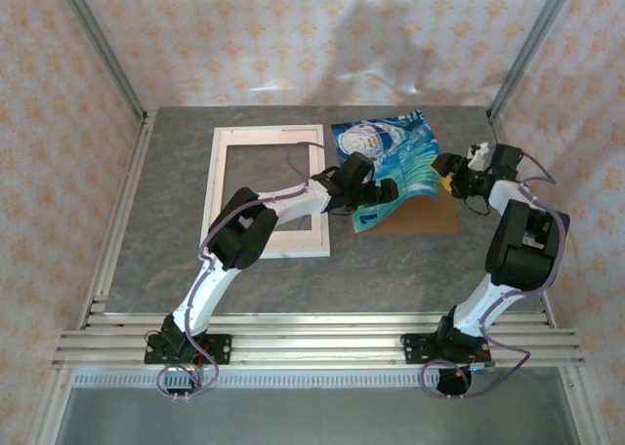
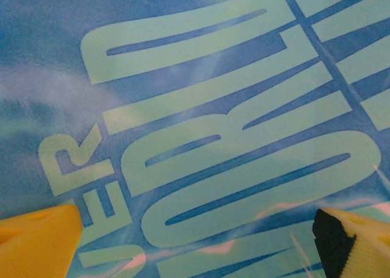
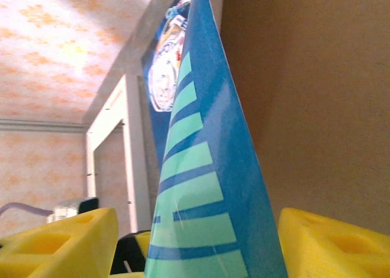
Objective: Put the photo into the frame
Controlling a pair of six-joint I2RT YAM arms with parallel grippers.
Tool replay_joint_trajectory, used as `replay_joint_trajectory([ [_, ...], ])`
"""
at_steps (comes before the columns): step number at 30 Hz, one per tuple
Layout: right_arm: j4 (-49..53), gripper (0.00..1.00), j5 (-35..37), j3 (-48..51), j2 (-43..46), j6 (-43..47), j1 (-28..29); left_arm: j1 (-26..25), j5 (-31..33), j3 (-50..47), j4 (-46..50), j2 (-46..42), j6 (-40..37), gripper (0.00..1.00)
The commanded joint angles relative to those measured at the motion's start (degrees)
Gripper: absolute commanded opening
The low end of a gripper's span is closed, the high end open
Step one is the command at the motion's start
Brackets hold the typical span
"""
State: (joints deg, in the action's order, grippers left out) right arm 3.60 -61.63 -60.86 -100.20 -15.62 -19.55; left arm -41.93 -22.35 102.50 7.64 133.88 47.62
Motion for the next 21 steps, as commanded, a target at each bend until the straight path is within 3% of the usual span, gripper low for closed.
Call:
replay_joint_trajectory([
  [1,-5.2,0.68,-6.7,-2.3,-1.6,-1.9,-0.1,-0.7,-1.0,0.1,7.2,1.6,-1.6,1.0],
  [9,-2.2,0.62,-8.7,-3.1,-1.4,-0.1,-0.1,-0.7,-0.6,-1.7,7.0,1.0,-1.7,1.0],
  [21,15.3,0.3,7.7,-7.1,-0.9,1.9,-0.2,-0.7,1.3,-2.8,8.7,-0.9,-6.4,1.0],
])
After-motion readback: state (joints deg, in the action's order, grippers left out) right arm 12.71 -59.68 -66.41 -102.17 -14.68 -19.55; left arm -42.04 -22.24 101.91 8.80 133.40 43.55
